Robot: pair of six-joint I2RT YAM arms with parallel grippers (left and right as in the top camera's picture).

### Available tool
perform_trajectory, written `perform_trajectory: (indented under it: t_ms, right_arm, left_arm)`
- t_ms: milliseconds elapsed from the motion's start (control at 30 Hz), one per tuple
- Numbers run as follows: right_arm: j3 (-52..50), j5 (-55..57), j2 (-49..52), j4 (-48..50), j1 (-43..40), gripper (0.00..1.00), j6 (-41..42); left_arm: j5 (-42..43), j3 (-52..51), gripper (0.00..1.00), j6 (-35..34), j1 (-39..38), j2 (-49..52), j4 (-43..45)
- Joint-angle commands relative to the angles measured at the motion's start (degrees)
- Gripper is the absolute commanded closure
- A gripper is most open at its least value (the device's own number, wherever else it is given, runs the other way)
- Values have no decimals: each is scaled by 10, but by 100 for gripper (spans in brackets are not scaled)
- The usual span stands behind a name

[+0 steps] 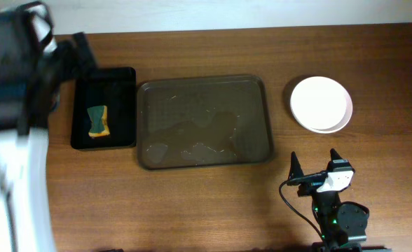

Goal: Clean dirty plates on tray and stack at the side

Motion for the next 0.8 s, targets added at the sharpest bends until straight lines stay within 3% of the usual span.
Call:
perform_trajectory:
  t_ms: [0,133,433,767]
  right_arm:
    - [-3,-5,-4,-2,4,2,2]
    - [-3,-5,-4,-2,4,2,2]
    - [-3,-5,-4,-2,4,2,2]
    - [-3,-5,-4,-2,4,2,2]
  left_arm:
    - [-29,-169,1,29,2,-156,85]
    - [-29,-364,1,66,2,-318,182]
    - [-31,-753,1,74,-5,-643,373]
    - [-31,-927,1,82,-5,-793,458]
